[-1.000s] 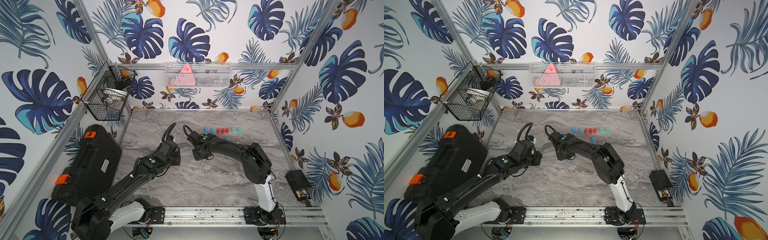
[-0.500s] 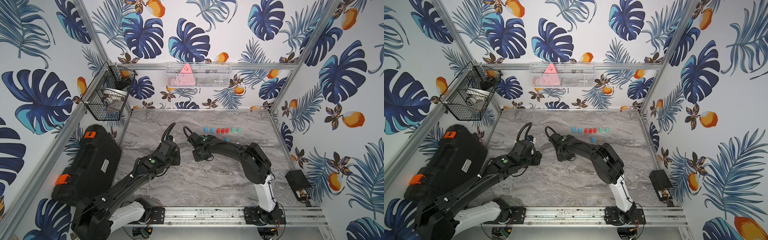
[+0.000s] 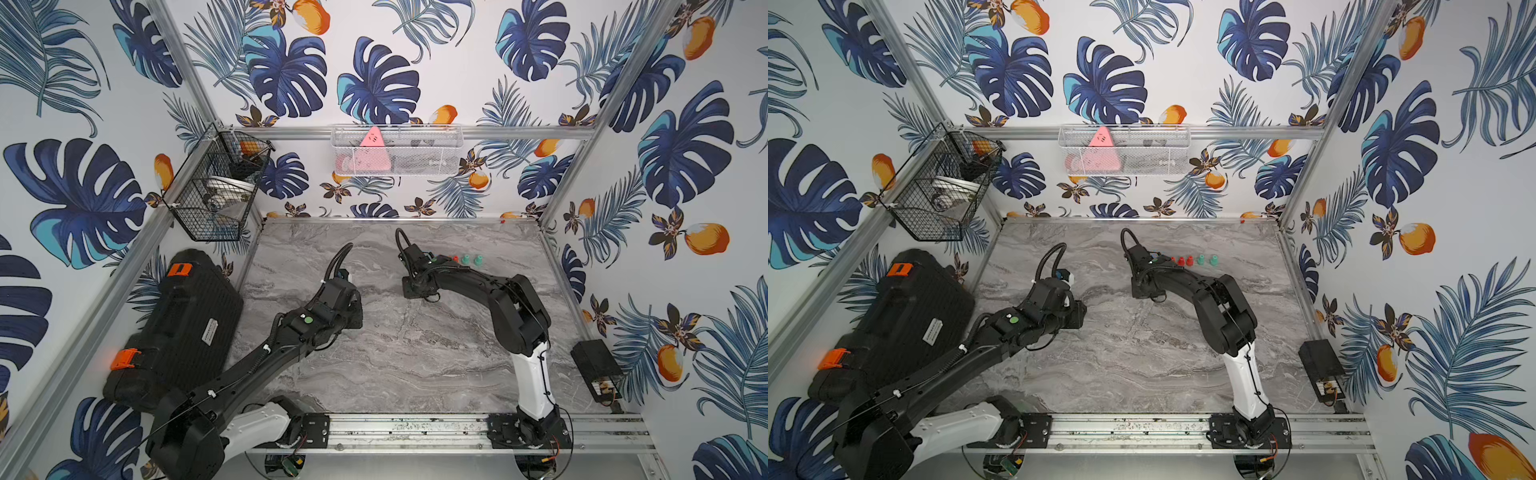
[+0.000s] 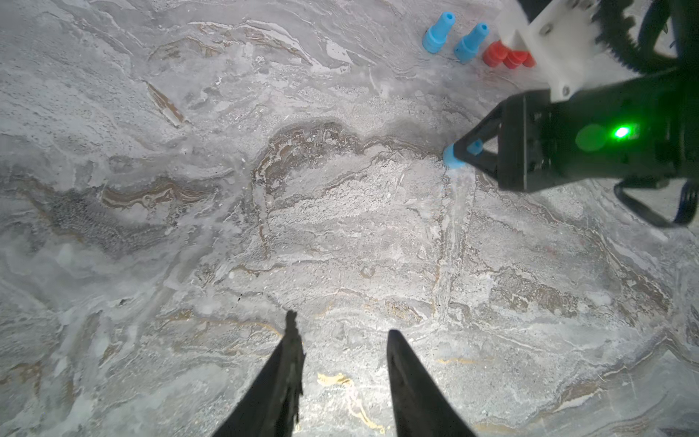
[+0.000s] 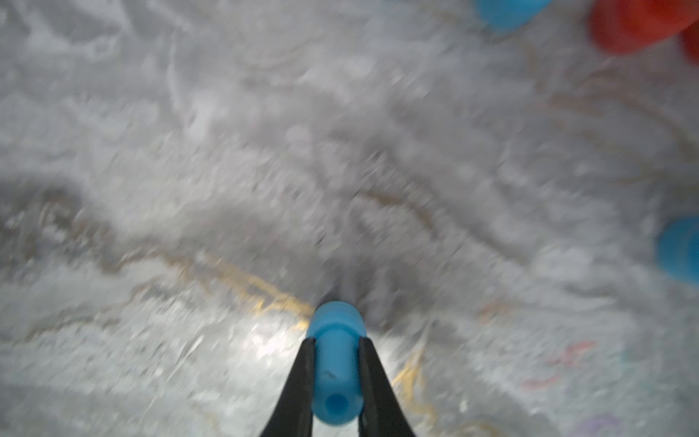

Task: Close the stamp cap
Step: Move the stamp at the center of the board.

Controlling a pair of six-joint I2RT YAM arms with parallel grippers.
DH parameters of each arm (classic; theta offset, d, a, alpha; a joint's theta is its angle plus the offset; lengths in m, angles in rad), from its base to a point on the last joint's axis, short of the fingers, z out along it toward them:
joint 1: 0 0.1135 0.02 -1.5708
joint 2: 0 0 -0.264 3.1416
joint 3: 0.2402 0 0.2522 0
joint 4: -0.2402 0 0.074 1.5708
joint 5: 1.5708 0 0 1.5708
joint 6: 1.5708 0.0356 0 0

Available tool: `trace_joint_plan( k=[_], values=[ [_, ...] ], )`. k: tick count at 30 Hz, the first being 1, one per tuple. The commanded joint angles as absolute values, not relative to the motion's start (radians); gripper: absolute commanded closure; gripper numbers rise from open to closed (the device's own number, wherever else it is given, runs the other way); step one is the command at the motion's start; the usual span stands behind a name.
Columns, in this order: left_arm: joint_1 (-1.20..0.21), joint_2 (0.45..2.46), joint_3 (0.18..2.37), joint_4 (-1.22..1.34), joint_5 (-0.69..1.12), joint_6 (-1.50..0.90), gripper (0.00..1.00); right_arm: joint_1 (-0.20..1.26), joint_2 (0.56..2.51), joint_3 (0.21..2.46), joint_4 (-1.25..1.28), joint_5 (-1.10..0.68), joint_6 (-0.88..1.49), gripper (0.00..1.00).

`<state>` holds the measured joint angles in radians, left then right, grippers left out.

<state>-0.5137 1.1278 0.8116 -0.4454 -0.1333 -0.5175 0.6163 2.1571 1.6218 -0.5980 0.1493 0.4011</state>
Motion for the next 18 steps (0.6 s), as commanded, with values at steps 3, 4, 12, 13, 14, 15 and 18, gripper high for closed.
trace_joint_plan(
  k=[3, 4, 12, 13, 14, 15, 18],
  values=[
    [-0.511, 1.141, 0.825, -0.413, -0.130, -0.515, 0.58, 0.544, 2.248, 1.725, -0.741, 0.144, 0.347, 0.90],
    [-0.511, 1.141, 0.825, -0.415, -0.134, -0.515, 0.58, 0.536, 2.264, 1.748, -0.750, 0.139, 0.344, 0.90],
    [-0.511, 1.128, 0.824, -0.420, -0.152, -0.513, 0.58, 0.532, 2.256, 1.771, -0.749, 0.128, 0.338, 0.83],
    [-0.511, 1.125, 0.823, -0.423, -0.153, -0.512, 0.58, 0.532, 2.248, 1.767, -0.743, 0.129, 0.335, 0.81],
    [-0.511, 1.122, 0.824, -0.425, -0.158, -0.511, 0.58, 0.532, 2.241, 1.764, -0.740, 0.130, 0.331, 0.78],
    [-0.510, 1.119, 0.824, -0.429, -0.162, -0.509, 0.58, 0.533, 2.235, 1.766, -0.740, 0.132, 0.327, 0.76],
    [-0.511, 1.103, 0.824, -0.433, -0.172, -0.508, 0.57, 0.532, 2.222, 1.780, -0.754, 0.130, 0.319, 0.70]
  ],
)
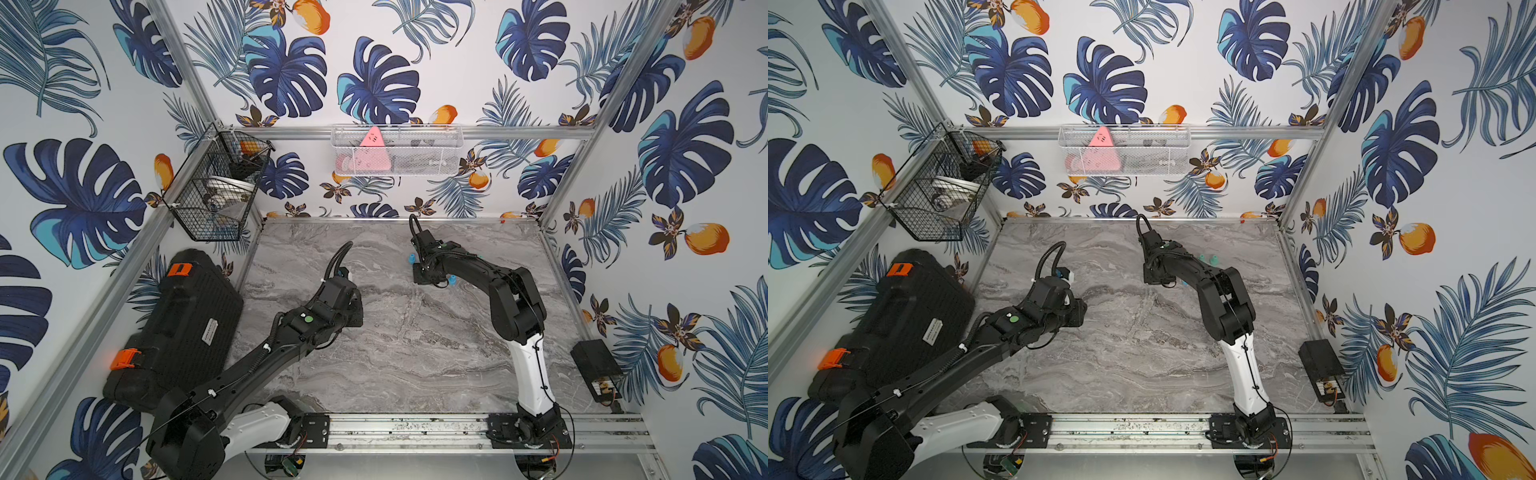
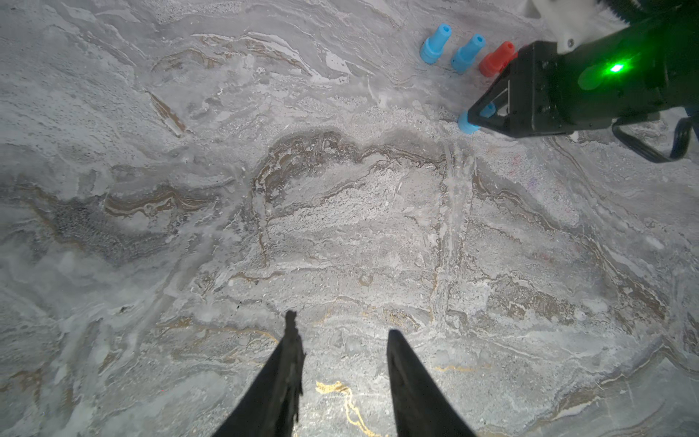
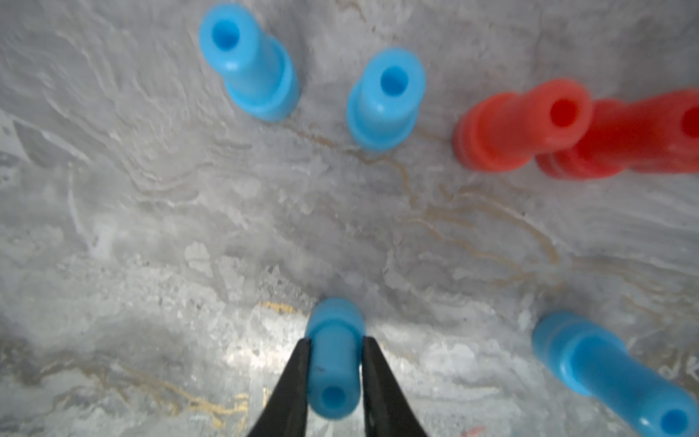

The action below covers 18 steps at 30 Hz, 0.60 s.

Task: Close the stamp cap
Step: Move the stamp at the center of the board.

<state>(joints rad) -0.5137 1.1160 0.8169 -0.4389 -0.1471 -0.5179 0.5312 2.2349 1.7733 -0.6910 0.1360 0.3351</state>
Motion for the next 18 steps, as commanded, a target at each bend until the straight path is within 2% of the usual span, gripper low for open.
trace_joint_plan(
  k=[1, 7, 18],
  values=[
    [-0.511, 1.099, 0.825, -0.434, -0.175, -0.509, 0.57, 0.532, 2.219, 1.787, -0.759, 0.130, 0.315, 0.69],
    [-0.511, 1.079, 0.839, -0.454, -0.167, -0.502, 0.56, 0.533, 2.211, 1.830, -0.791, 0.135, 0.293, 0.56],
    [-0.511, 1.027, 0.862, -0.504, -0.182, -0.494, 0.55, 0.541, 2.134, 1.849, -0.836, 0.137, 0.296, 0.41]
  ],
)
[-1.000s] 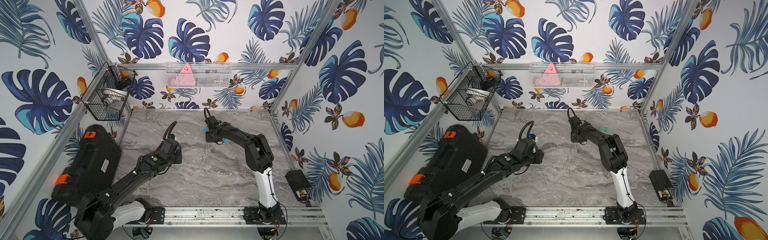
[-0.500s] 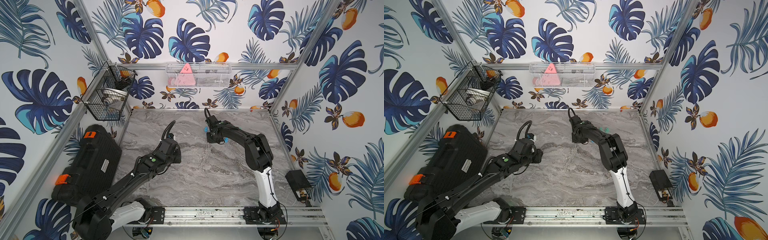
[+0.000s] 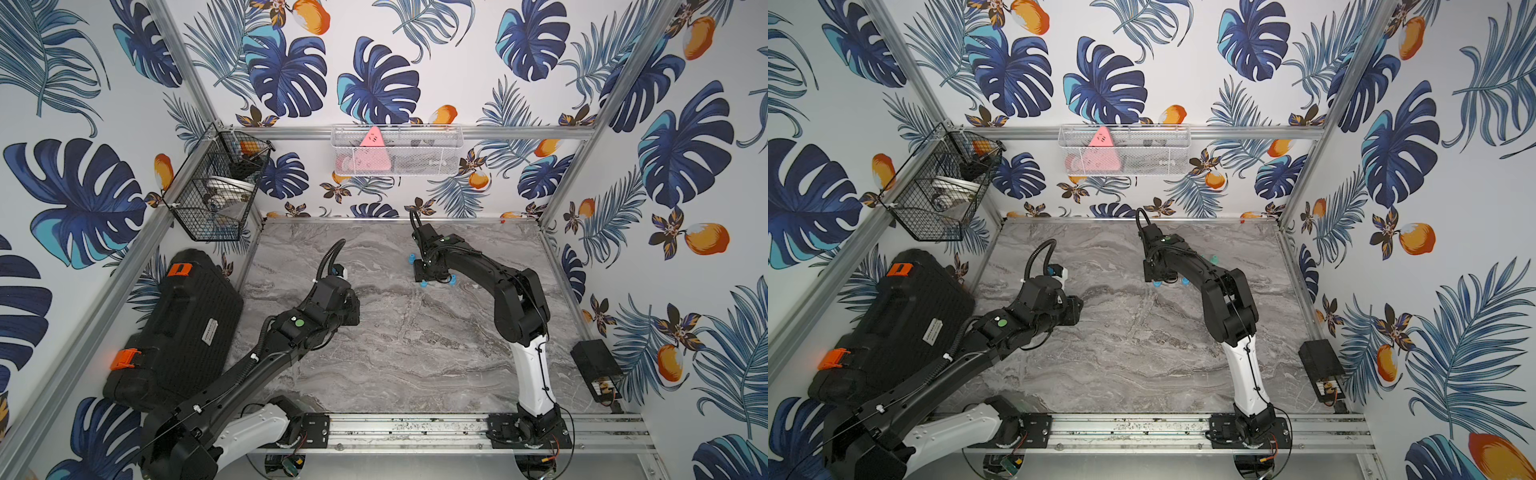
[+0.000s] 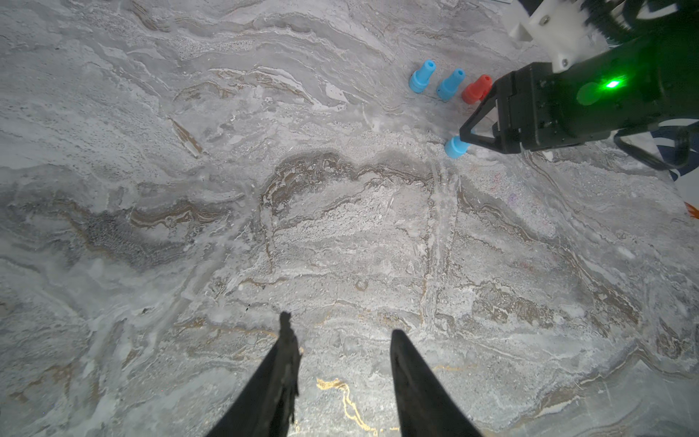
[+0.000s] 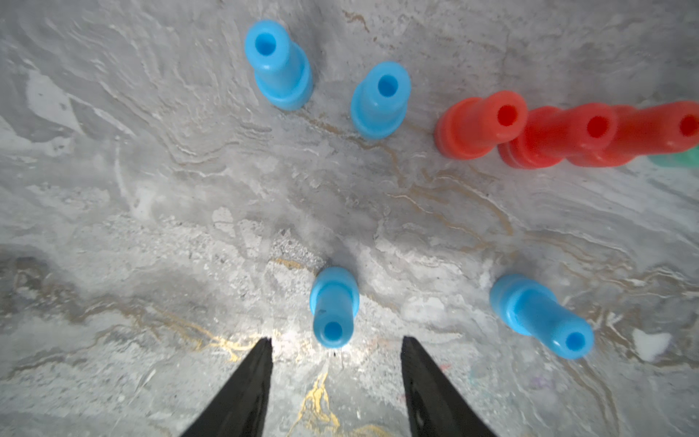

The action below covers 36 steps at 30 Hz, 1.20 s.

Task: Close the stamp cap
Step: Move the stamp at the center of the board, then reset both arms

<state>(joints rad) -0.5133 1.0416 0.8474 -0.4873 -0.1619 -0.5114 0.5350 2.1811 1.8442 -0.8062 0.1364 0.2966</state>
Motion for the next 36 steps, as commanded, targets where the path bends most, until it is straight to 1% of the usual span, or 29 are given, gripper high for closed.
trace_joint_plan(
  k=[1, 5, 9, 12, 17, 21, 22, 23, 24, 25, 30, 32, 34, 36],
  values=[
    [-0.512, 1.021, 0.867, -0.508, -0.189, -0.491, 0.54, 0.543, 2.107, 1.841, -0.835, 0.139, 0.296, 0.41],
    [-0.511, 0.979, 0.888, -0.532, -0.228, -0.469, 0.50, 0.545, 1.952, 1.778, -0.830, 0.145, 0.301, 0.36],
    [-0.510, 0.929, 0.925, -0.571, -0.286, -0.445, 0.45, 0.543, 1.768, 1.651, -0.779, 0.174, 0.304, 0.31],
    [-0.510, 0.889, 0.958, -0.602, -0.334, -0.439, 0.37, 0.542, 1.607, 1.536, -0.731, 0.195, 0.313, 0.25],
    [-0.509, 0.815, 0.979, -0.630, -0.367, -0.411, 0.26, 0.540, 1.317, 1.315, -0.642, 0.248, 0.325, 0.19],
    [-0.510, 0.753, 0.966, -0.646, -0.407, -0.371, 0.16, 0.539, 1.080, 1.099, -0.580, 0.345, 0.352, 0.15],
    [-0.510, 0.742, 0.956, -0.644, -0.411, -0.356, 0.13, 0.537, 1.029, 1.044, -0.569, 0.373, 0.362, 0.12],
    [-0.510, 0.728, 0.943, -0.640, -0.420, -0.345, 0.11, 0.537, 0.989, 1.007, -0.568, 0.402, 0.373, 0.07],
    [-0.509, 0.714, 0.924, -0.633, -0.422, -0.337, 0.07, 0.537, 0.956, 0.968, -0.575, 0.444, 0.392, 0.00],
    [-0.510, 0.701, 0.899, -0.618, -0.423, -0.329, 0.02, 0.536, 0.926, 0.933, -0.591, 0.484, 0.416, 0.00],
    [-0.509, 0.702, 0.761, -0.519, -0.448, -0.309, 0.01, 0.535, 0.816, 0.752, -0.541, 0.625, 0.425, 0.00],
    [-0.510, 0.738, 0.736, -0.501, -0.480, -0.311, 0.01, 0.537, 0.780, 0.706, -0.510, 0.632, 0.403, 0.00],
    [-0.510, 0.784, 0.735, -0.505, -0.564, -0.396, 0.01, 0.536, 0.750, 0.666, -0.478, 0.649, 0.376, 0.00],
    [-0.510, 0.814, 0.723, -0.457, -0.592, -0.374, 0.01, 0.536, 0.734, 0.629, -0.451, 0.652, 0.334, 0.00]
  ],
)
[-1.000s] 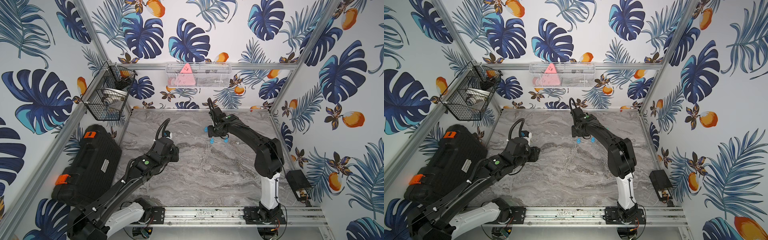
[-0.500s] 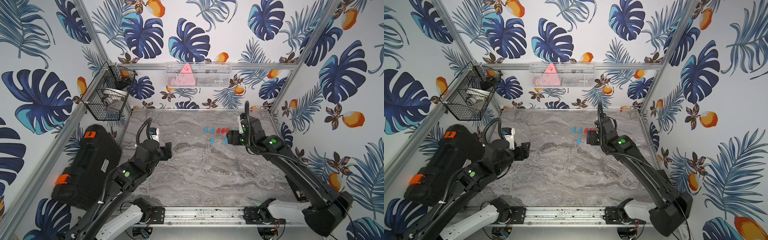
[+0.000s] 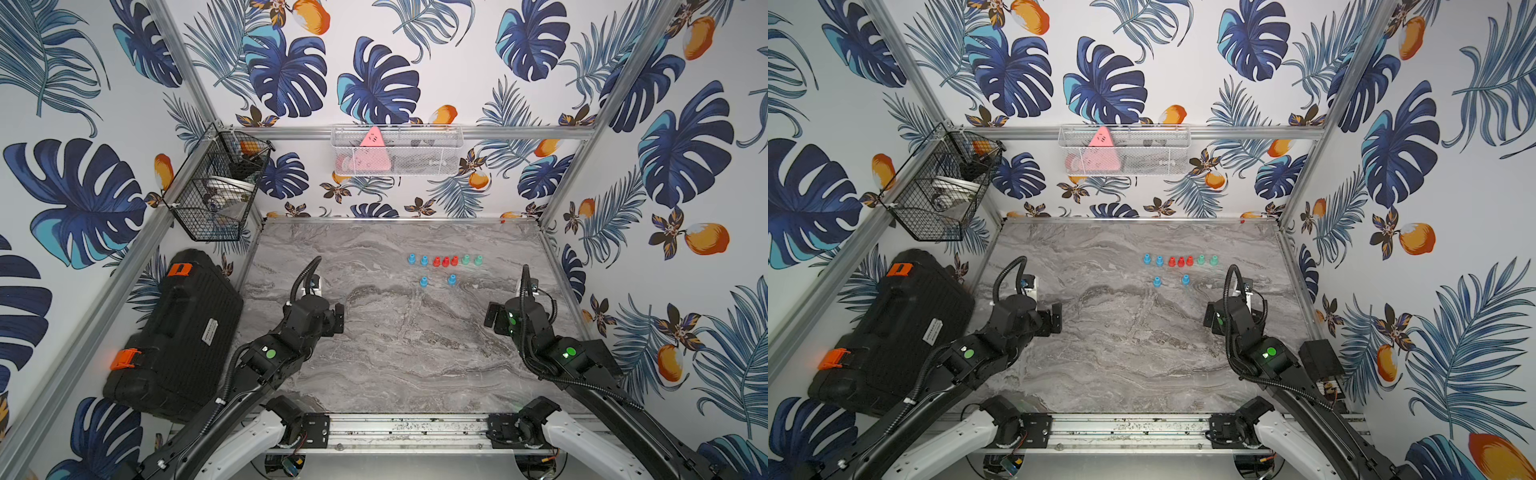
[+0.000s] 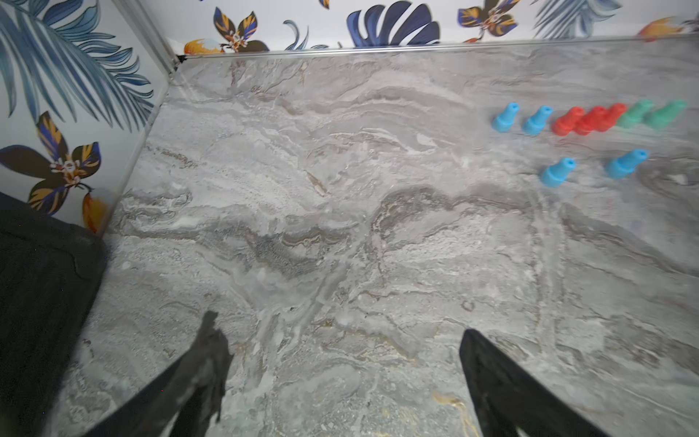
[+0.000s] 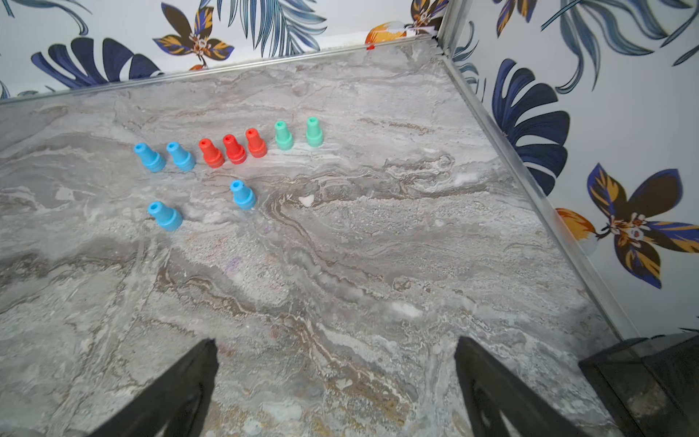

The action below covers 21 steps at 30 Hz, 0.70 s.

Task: Close the stamp cap
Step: Reset both arms

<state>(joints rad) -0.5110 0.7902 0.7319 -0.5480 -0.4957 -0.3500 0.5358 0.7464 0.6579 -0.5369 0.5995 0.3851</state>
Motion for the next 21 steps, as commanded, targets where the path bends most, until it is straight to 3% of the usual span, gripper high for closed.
trace_joint_plan(
  k=[1, 9, 15, 21],
  values=[
    [-0.510, 0.821, 0.708, -0.411, -0.595, -0.348, 0.01, 0.537, 0.734, 0.615, -0.442, 0.661, 0.327, 0.00],
    [-0.496, 0.881, 0.495, 0.070, -0.602, -0.157, 0.01, 0.536, 0.819, 0.598, -0.470, 0.714, 0.361, 0.00],
    [-0.419, 1.030, 0.363, 0.406, -0.616, -0.059, 0.01, 0.535, 0.837, 0.564, -0.337, 0.805, 0.268, 0.00],
    [-0.336, 1.229, 0.365, 0.557, -0.614, -0.068, 0.01, 0.534, 0.801, 0.447, -0.176, 0.817, 0.196, 0.00]
  ],
)
